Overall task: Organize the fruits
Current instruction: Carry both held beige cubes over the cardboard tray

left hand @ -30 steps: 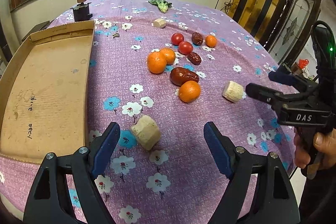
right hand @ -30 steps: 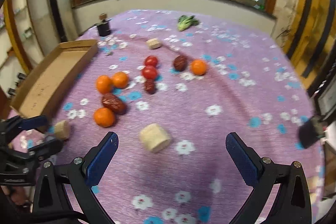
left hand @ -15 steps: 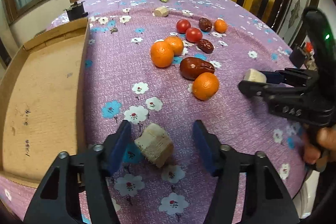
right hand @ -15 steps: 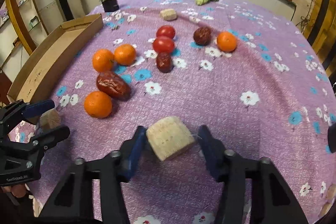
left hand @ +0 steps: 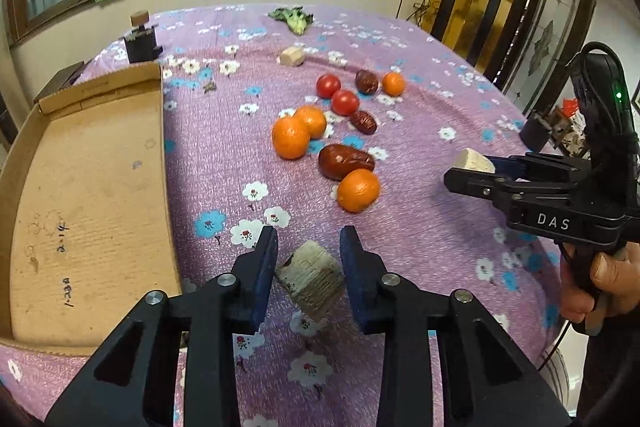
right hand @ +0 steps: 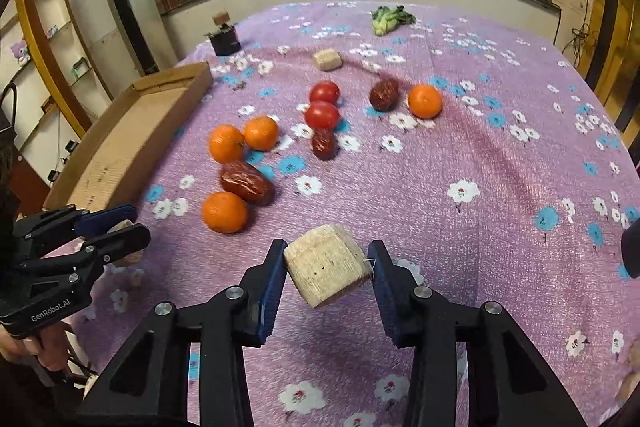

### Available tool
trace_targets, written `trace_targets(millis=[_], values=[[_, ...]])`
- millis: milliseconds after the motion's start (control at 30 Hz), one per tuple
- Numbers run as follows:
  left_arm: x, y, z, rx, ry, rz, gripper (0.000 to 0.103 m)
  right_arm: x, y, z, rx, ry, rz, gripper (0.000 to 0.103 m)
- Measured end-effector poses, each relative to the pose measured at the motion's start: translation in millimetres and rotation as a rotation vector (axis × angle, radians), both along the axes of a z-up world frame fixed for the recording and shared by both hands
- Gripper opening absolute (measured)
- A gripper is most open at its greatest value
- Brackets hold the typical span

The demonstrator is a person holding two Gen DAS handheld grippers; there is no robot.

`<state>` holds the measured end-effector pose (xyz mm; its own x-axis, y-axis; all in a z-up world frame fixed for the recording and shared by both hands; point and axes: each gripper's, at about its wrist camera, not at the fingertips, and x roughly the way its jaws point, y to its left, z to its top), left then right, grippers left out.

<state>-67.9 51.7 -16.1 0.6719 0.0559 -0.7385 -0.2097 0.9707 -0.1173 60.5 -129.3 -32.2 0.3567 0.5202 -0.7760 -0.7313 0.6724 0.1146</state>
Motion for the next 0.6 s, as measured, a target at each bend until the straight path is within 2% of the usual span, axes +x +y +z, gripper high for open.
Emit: trace_targets(millis=[200, 600], values=[[-9.4, -0.5, 10.8, 0.005, -0.03, 0.011, 0.03, -17.0, 8.6, 14.9, 0.036, -0.012, 0.043, 0.042], [-23.1, 10.1, 25.9, 0.031, -0.068, 0.057, 0.03, -36.1, 29.2, 22.7, 0.066, -0.005, 0.11, 0.042]])
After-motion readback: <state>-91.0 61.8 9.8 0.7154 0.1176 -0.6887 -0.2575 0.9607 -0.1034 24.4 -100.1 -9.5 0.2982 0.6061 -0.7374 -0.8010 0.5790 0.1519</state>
